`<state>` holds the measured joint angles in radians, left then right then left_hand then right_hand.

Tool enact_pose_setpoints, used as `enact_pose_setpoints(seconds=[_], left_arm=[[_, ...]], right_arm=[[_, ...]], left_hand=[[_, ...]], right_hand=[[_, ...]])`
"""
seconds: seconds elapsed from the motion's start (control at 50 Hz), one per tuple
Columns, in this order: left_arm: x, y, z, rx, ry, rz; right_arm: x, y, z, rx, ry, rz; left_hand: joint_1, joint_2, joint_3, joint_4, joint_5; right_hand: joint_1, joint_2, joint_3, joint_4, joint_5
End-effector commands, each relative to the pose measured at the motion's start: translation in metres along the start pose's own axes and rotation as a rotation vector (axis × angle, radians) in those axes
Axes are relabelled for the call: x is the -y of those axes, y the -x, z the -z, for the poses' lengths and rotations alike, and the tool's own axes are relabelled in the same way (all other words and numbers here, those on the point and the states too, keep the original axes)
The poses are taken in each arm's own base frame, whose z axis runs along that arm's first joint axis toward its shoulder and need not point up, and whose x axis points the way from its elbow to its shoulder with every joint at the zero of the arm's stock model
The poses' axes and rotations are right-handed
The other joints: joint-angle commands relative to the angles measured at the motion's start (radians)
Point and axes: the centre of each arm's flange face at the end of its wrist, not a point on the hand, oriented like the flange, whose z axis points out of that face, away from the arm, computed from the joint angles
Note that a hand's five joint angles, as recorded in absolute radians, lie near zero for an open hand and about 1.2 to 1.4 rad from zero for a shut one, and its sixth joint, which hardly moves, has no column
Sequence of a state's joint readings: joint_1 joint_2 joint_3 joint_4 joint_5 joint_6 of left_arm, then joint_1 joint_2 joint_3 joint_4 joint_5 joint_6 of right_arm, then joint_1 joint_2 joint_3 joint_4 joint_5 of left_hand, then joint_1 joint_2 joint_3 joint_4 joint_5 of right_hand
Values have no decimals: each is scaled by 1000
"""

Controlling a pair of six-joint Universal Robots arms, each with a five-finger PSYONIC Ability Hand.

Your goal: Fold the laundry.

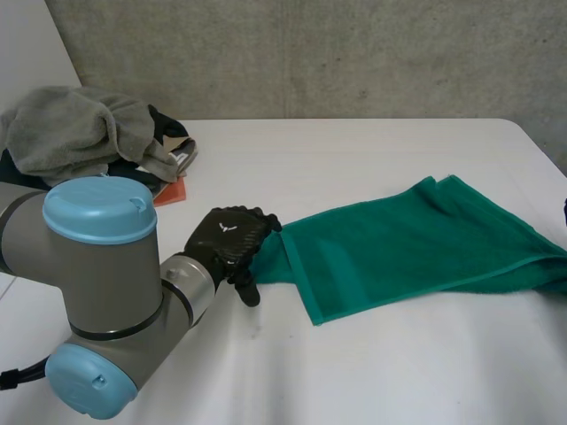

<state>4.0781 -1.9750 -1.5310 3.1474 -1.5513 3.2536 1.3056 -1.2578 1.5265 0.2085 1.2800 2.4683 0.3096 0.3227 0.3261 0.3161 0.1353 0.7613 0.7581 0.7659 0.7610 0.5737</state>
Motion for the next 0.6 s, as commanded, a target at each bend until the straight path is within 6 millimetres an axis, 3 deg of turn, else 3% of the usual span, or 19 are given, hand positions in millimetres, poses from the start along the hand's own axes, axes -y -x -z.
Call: enact_pose_setpoints(seconds=[0.02,0.12,0.24,0.36,0.5,0.58,0.6], left_arm=[[9,-5,4,-19,-31,-6],[14,-10,6,-31,-46,-11],[17,-17,7,-50,-59,-18],[17,-22,6,-62,-62,-22],[15,-23,3,-62,-57,-23],[15,-23,2,-61,-57,-23],[15,-23,2,-59,-58,-23]], right_arm=[[-4,-33,7,-116,106,-350],[-27,-48,5,-156,235,-577],[-52,-47,-2,-127,315,-613],[-63,-46,-12,-139,284,-608],[-63,-33,-23,-113,229,-571],[-62,-23,-25,-85,227,-556],[-59,-20,-24,-71,224,-552]], left_hand=[[7,-7,-10,0,6],[7,-7,-10,0,6],[4,-9,-13,-3,3],[1,-12,-16,-6,1],[-2,-15,-19,-9,-2],[-5,-18,-22,-12,-5],[-5,-18,-22,-12,-5]], right_hand=[[-305,-301,-309,-304,-291],[-387,-384,-392,-387,-374],[-346,-343,-351,-346,-333],[-287,-284,-292,-287,-274],[-38,-35,-43,-38,-25],[246,249,242,246,259],[517,520,513,518,530]])
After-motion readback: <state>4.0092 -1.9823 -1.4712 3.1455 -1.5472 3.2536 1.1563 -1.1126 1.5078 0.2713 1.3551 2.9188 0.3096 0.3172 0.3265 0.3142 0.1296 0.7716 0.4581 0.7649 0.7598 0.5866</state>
